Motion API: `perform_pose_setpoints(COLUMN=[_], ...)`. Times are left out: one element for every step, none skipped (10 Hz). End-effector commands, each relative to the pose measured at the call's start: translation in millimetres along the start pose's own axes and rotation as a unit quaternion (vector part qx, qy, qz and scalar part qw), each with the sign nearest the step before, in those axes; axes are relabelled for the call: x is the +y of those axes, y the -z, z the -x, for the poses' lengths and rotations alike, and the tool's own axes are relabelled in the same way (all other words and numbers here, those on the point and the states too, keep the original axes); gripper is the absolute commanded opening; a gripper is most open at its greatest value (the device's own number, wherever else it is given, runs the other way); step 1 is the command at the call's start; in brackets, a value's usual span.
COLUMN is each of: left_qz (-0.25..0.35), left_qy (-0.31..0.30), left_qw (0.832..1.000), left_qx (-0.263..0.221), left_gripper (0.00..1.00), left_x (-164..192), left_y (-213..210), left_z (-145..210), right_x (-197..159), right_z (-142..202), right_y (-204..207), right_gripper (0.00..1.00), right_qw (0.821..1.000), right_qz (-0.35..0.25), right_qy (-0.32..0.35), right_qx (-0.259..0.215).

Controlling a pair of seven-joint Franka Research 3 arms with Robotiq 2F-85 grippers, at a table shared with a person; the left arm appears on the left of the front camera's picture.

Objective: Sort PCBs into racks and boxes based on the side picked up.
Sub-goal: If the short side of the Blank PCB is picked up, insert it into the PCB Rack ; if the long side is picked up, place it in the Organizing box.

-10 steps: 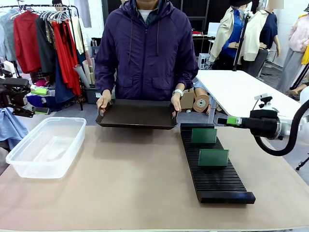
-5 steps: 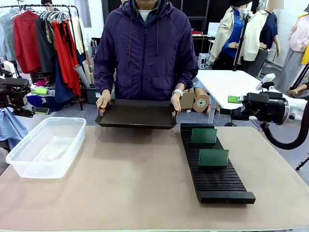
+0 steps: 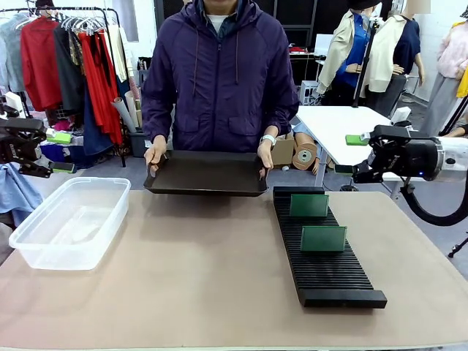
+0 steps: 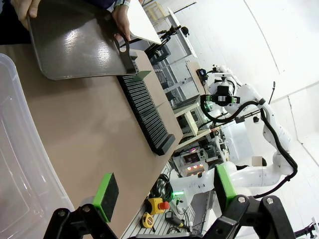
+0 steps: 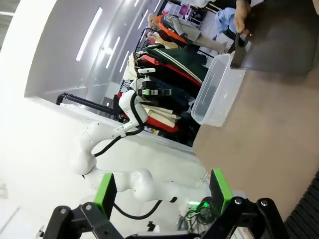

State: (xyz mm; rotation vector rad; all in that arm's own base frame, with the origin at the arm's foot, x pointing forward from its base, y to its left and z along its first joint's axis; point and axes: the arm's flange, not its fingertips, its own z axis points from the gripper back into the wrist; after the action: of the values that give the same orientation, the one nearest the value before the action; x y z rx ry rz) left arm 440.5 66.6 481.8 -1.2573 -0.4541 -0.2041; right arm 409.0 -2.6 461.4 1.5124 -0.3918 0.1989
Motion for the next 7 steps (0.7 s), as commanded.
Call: perform_pose_setpoints(left_qz=[0.000, 0.000, 0.000, 0.000, 0.000, 0.000, 0.000], left_qy=[-0.003, -0.003, -0.003, -0.003, -0.003, -0.003, -0.003], left_qw=[1.000, 1.000, 1.000, 1.000, 1.000, 1.000, 1.000], left_qx=[-0.001, -0.001, -0.001, -0.001, -0.001, -0.001, -0.001], left_gripper=[1.00, 1.00, 1.00, 1.00, 1.00, 1.00, 1.00], left_x=[-1.9, -1.9, -1.9, -1.9, -1.9, -1.9, -1.9], left_y=[-0.7, -0.7, -0.7, -0.7, -0.7, -0.7, -0.7], left_z=[-0.2, -0.2, -0.2, -0.2, -0.2, -0.2, -0.2], right_x=[11.8, 12.3, 11.2, 10.7, 9.9, 3.7, 3.7], right_z=[0.8, 1.2, 1.5, 0.7, -2.5, 7.2, 7.2], right_y=[-12.0, -16.1, -20.1, -22.4, -23.6, -16.3, -16.3], right_gripper=[1.00, 1.00, 1.00, 1.00, 1.00, 1.00, 1.00], right_qw=[0.999, 0.998, 0.997, 0.996, 0.997, 0.998, 0.998], right_qz=[-0.009, -0.008, -0.005, -0.003, -0.001, -0.006, -0.006], right_qy=[0.048, 0.061, 0.073, 0.072, 0.061, 0.059, 0.059], right_qx=[0.013, 0.023, 0.035, 0.044, 0.052, 0.027, 0.027])
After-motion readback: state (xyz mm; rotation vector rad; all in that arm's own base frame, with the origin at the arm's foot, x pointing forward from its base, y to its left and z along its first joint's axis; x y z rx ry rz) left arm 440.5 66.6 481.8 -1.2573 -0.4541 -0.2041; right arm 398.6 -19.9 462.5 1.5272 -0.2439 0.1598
